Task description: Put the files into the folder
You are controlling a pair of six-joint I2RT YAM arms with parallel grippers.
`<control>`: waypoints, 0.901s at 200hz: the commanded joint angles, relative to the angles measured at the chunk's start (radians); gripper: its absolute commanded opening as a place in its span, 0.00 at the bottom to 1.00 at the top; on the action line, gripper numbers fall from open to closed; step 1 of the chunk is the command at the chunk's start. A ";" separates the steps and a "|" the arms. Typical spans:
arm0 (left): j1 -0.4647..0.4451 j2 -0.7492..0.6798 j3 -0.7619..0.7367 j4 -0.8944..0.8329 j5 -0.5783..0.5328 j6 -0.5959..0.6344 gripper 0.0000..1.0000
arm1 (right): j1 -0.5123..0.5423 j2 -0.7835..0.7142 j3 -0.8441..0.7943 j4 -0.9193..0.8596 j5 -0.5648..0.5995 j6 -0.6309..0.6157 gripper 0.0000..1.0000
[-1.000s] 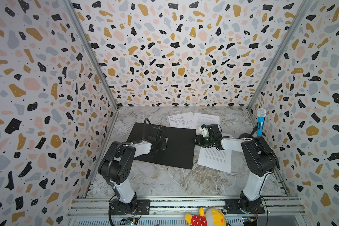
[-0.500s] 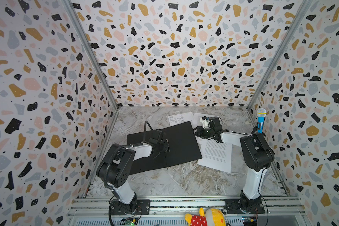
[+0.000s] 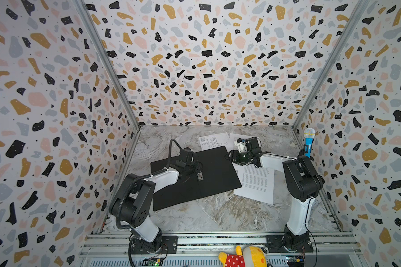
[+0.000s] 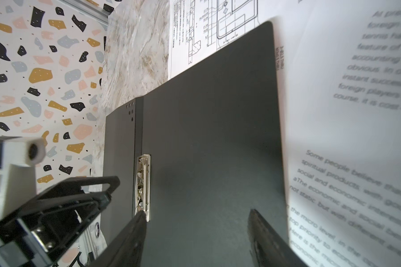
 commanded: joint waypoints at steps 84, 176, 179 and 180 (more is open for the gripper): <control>0.067 0.073 0.042 0.003 0.071 0.097 0.27 | 0.164 -0.186 -0.076 0.015 0.077 0.057 0.46; 0.066 0.133 0.028 0.027 0.089 0.088 0.18 | 0.312 -0.037 -0.031 0.092 0.074 0.138 0.31; 0.066 0.136 0.028 0.029 0.088 0.087 0.18 | 0.314 -0.033 -0.032 0.098 0.073 0.142 0.30; 0.067 0.136 0.028 0.029 0.089 0.087 0.18 | 0.314 -0.032 -0.032 0.100 0.073 0.143 0.30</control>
